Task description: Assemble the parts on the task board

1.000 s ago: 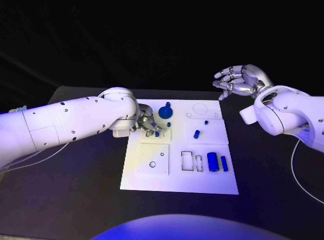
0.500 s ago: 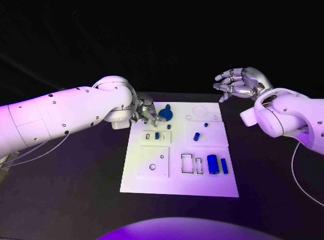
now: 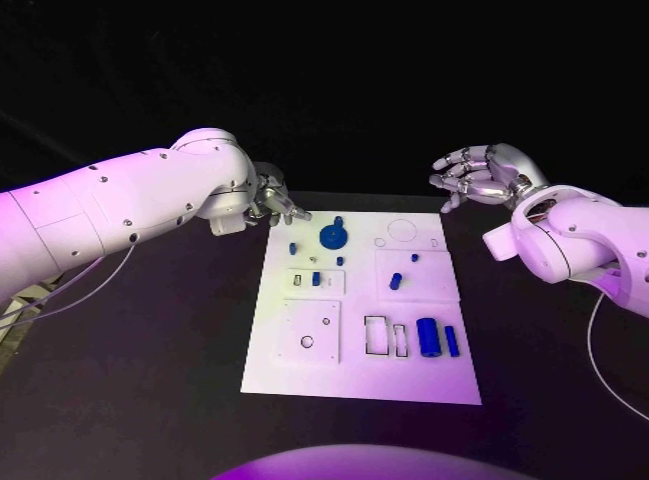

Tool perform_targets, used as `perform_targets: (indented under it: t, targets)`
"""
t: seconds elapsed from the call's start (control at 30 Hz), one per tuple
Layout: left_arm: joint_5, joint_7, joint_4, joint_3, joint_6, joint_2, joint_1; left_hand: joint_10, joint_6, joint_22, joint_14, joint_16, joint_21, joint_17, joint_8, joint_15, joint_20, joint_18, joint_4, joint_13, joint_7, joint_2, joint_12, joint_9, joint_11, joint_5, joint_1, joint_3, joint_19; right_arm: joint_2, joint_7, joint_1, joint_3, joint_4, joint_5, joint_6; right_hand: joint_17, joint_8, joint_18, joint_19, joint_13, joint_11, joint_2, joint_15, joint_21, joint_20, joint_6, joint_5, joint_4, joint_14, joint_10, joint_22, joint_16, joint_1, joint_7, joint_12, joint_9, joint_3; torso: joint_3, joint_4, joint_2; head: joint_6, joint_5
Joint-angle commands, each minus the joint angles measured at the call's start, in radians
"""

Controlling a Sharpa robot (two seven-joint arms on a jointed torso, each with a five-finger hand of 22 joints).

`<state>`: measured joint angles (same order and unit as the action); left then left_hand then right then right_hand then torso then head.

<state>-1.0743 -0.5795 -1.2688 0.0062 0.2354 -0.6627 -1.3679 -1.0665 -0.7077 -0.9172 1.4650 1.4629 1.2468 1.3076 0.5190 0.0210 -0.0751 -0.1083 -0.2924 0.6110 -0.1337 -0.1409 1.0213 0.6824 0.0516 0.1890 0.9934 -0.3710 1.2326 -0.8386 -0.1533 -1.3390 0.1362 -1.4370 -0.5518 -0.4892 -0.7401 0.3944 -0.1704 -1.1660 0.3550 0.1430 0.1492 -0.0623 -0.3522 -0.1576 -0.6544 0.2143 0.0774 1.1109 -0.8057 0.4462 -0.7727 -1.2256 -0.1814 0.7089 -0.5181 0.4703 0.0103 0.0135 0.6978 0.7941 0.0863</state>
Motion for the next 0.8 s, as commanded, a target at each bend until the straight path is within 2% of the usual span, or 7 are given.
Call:
perform_targets:
  t: [0.03, 0.27, 0.4, 0.6, 0.8]
  targets:
    - [-0.026, 0.036, 0.023, -0.005, 0.05, 0.013, -0.001, 0.003, -0.006, -0.001, 0.041, -0.003, -0.004, 0.05, -0.002, -0.005, -0.008, -0.016, -0.001, -0.001, 0.002, 0.002, -0.001, -0.002, 0.001, 0.004, 0.007, 0.007, 0.002, 0.001, -0.011, 0.0, 0.0, 0.0, 0.003, 0.002, 0.001, 0.008, -0.011, -0.009, -0.002, 0.0, 0.0, 0.0, 0.004, 0.001, 0.006, -0.006, -0.001, -0.005, 0.006, -0.002, 0.005, 0.01, -0.041, 0.005, -0.001, -0.005, -0.0019, 0.001, 0.001, -0.002, 0.003]
    - [-0.041, 0.05, 0.103, -0.036, 0.097, 0.053, 0.003, -0.005, -0.039, -0.013, 0.045, 0.003, 0.002, 0.059, 0.011, -0.001, -0.008, -0.014, 0.0, 0.005, 0.01, 0.009, 0.006, -0.009, -0.005, 0.003, 0.015, 0.019, 0.01, 0.002, -0.012, 0.0, 0.0, -0.002, 0.002, 0.002, 0.001, 0.008, -0.011, -0.009, -0.002, 0.0, -0.001, 0.0, 0.005, 0.001, 0.006, -0.005, -0.001, -0.005, 0.006, -0.003, 0.005, 0.01, -0.041, 0.005, -0.001, -0.005, -0.0017, 0.0012, 0.001, 0.001, 0.009]
    - [-0.042, 0.055, 0.133, -0.047, 0.108, 0.072, 0.01, -0.007, -0.043, -0.015, 0.045, 0.003, 0.003, 0.06, 0.013, 0.0, -0.007, -0.014, 0.0, 0.008, 0.011, 0.01, 0.009, -0.01, -0.006, 0.003, 0.016, 0.021, 0.012, 0.003, -0.013, 0.0, 0.0, -0.003, 0.002, 0.002, 0.001, 0.008, -0.011, -0.009, -0.002, 0.0, -0.001, 0.0, 0.005, 0.001, 0.006, -0.005, -0.001, -0.005, 0.006, -0.003, 0.005, 0.01, -0.041, 0.005, -0.001, -0.005, -0.0022, 0.0032, 0.002, 0.002, 0.012]
    - [-0.042, 0.055, 0.154, -0.056, 0.118, 0.085, 0.018, -0.015, -0.058, -0.024, 0.048, 0.008, 0.008, 0.067, 0.021, 0.003, -0.006, -0.012, 0.0, 0.017, 0.014, 0.016, 0.017, -0.013, -0.009, 0.004, 0.02, 0.026, 0.017, 0.003, -0.013, 0.001, 0.0, -0.003, 0.002, 0.001, 0.001, 0.008, -0.011, -0.009, -0.002, 0.0, -0.001, 0.0, 0.005, 0.001, 0.006, -0.005, -0.001, -0.005, 0.006, -0.003, 0.005, 0.01, -0.041, 0.005, -0.001, -0.005, -0.0005, 0.0042, 0.0, 0.006, 0.011]
    - [-0.031, 0.057, 0.158, -0.059, 0.123, 0.088, 0.02, -0.028, -0.077, -0.039, 0.052, 0.013, 0.016, 0.077, 0.031, 0.006, -0.004, -0.01, 0.0, 0.03, 0.018, 0.023, 0.028, -0.015, -0.013, 0.006, 0.029, 0.031, 0.026, 0.003, -0.014, 0.001, 0.0, -0.003, 0.002, 0.0, 0.001, 0.009, -0.011, -0.01, -0.004, 0.0, -0.001, 0.001, 0.006, 0.001, 0.007, -0.003, -0.001, -0.006, 0.007, -0.004, 0.005, 0.009, -0.041, 0.006, -0.001, -0.005, 0.001, 0.0008, -0.001, 0.007, 0.009]
